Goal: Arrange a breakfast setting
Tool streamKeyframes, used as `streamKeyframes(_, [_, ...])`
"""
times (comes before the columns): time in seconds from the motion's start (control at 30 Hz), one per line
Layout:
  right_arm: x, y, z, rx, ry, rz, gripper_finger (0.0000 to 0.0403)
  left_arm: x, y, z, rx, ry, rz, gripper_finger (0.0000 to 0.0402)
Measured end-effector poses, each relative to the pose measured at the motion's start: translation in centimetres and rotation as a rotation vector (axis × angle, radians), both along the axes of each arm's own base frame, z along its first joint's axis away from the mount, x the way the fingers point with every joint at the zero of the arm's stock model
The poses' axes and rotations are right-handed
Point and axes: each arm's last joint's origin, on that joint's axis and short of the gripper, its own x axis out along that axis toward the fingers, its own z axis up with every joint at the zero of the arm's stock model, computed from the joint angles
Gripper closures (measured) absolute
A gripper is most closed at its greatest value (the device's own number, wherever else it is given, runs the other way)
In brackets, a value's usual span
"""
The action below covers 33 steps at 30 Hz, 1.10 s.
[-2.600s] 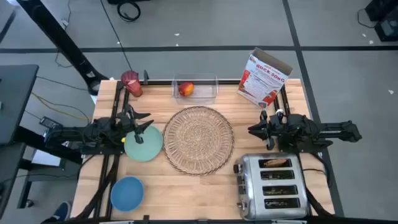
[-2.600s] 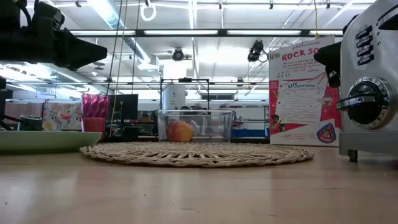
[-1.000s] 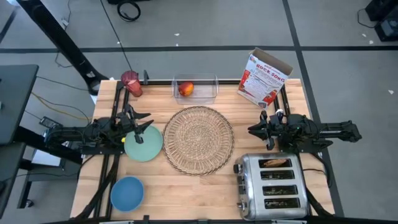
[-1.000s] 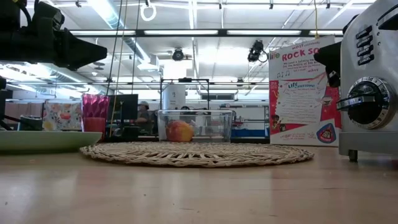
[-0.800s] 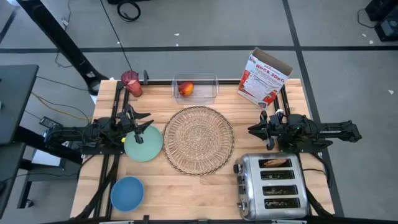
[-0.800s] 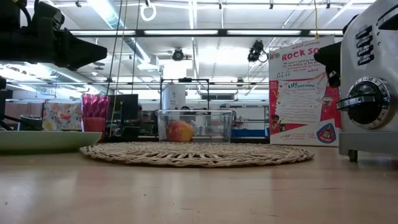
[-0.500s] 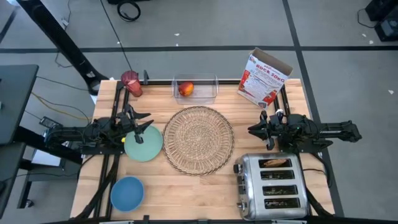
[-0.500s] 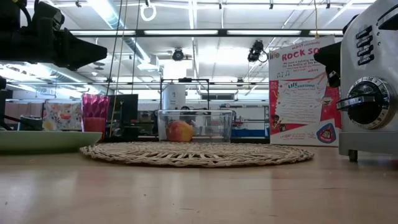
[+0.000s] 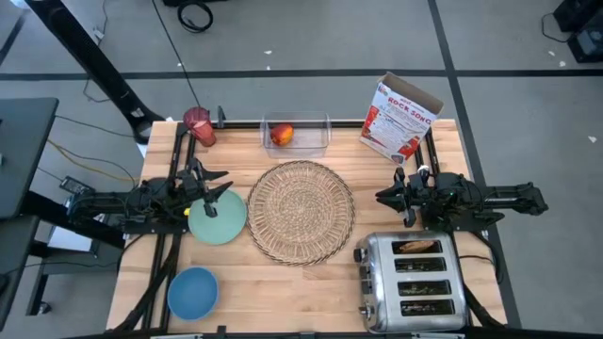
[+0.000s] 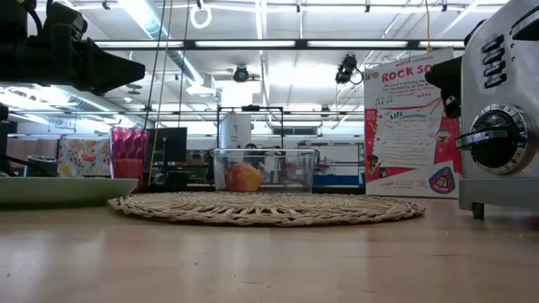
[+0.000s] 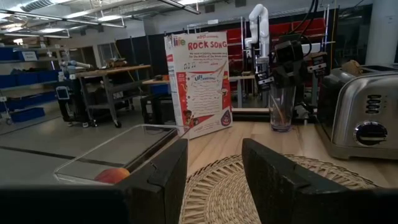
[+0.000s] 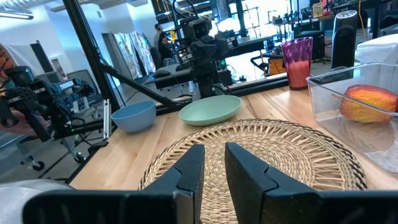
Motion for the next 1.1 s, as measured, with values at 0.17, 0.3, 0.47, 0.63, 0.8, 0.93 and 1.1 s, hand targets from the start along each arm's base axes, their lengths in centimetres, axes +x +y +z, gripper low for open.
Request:
streamKeyframes(0.17, [0.0, 0.0, 0.0, 0.000, 0.000, 0.000, 0.0330, 0.0, 0.0, 0.1, -0.001, -0.009, 0.000, 0.0241])
streamKeyframes(0.3, [0.0, 0.0, 0.3, 0.000, -0.030, -0.013, 0.0330, -0.2, 0.0, 1.2, -0.209, -0.213, -0.047, 0.0241])
streamKeyframes(0.47, [-0.1, -0.1, 1.0, -0.006, -0.105, -0.031, 0.0330, -0.5, 0.0, 2.1, -0.542, -0.445, -0.139, 0.0241])
streamKeyframes(0.63, [-0.3, -0.4, 2.3, 0.061, -0.245, -0.125, 0.0330, -0.8, 0.3, 2.5, -0.661, -0.567, -0.081, 0.0241])
streamKeyframes(0.8, [-0.6, -0.8, 3.0, 0.192, -0.339, -0.243, 0.0330, -1.0, 0.3, 2.8, -0.629, -0.601, -0.071, 0.0241])
streamKeyframes(0.93, [-0.8, -0.7, 4.2, 0.229, -0.350, -0.226, 0.0331, -1.0, 0.2, 3.2, -0.628, -0.585, -0.093, 0.0241])
streamKeyframes(1.1, [-0.3, -0.6, 6.9, 0.205, -0.280, -0.214, 0.0335, -1.1, 0.1, 5.9, -0.584, -0.569, -0.119, 0.0241])
